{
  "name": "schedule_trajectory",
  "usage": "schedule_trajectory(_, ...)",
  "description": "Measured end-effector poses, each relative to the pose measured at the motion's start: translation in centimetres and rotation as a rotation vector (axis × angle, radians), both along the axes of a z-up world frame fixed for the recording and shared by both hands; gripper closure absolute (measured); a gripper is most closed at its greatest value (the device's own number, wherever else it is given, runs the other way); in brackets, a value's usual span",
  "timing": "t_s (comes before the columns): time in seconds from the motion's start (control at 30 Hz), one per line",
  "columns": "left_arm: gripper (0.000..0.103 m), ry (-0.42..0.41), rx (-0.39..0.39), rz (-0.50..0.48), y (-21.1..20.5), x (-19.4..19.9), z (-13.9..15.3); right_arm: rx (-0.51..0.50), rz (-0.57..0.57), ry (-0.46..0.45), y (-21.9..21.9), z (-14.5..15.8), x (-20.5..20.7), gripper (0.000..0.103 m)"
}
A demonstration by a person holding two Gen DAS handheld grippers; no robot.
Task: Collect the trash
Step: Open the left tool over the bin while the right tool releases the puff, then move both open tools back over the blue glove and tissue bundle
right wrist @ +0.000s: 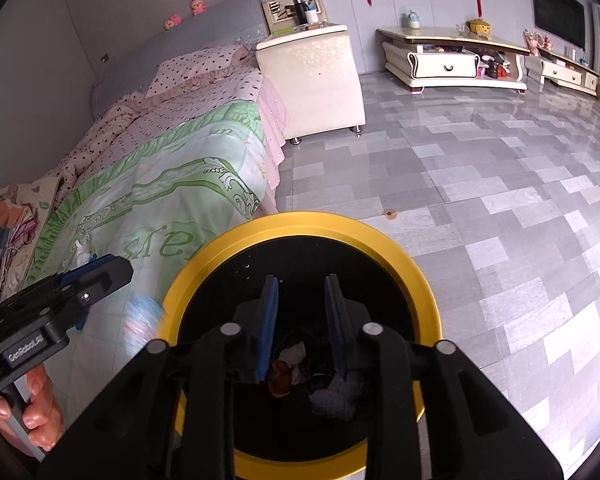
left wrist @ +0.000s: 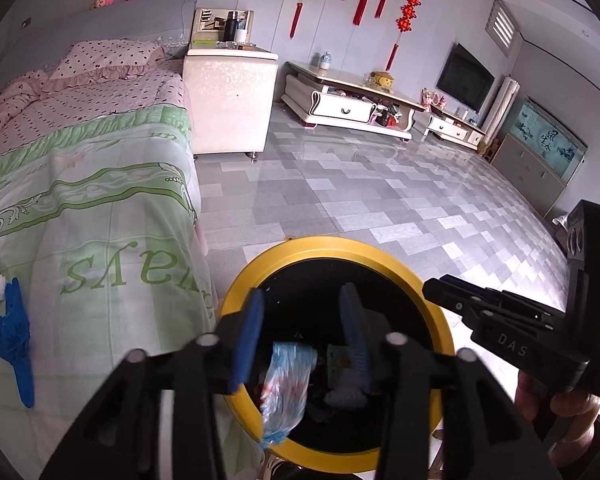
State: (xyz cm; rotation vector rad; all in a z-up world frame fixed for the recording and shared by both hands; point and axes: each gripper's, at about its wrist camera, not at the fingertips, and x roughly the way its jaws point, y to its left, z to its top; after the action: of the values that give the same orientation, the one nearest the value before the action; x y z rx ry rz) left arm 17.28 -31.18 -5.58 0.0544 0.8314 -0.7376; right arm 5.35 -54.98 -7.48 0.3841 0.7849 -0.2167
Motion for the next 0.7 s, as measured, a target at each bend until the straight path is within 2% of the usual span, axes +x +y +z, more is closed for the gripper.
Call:
schedule_trajectory(0.1,0.057,0.0,0.0,0.001,0.3,0.1,0.1,-0.001,-0.014,-0.001,-0.3,0.1,-0.4,0.072)
schedule_trajectory(0.17,0.052,0.001,-0.003,0.012,0.6,0.2,0.1,0.0,-0.018,-0.002,-0.3,0.2,-0.6,0.072)
schedule_trajectory(0.43,0.051,0.02,-0.023,0.038,2.2,0.9,0.4,-0.01,-0.014,-0.016,0.3,1.1,-1.1,0.069)
schedule_trajectory(0.7,0.041,-0.002,-0.045,0.073,4.5,1.5,1.5,-0.033,0.019,-0.038,2.0,2.5,-0.9,0.064)
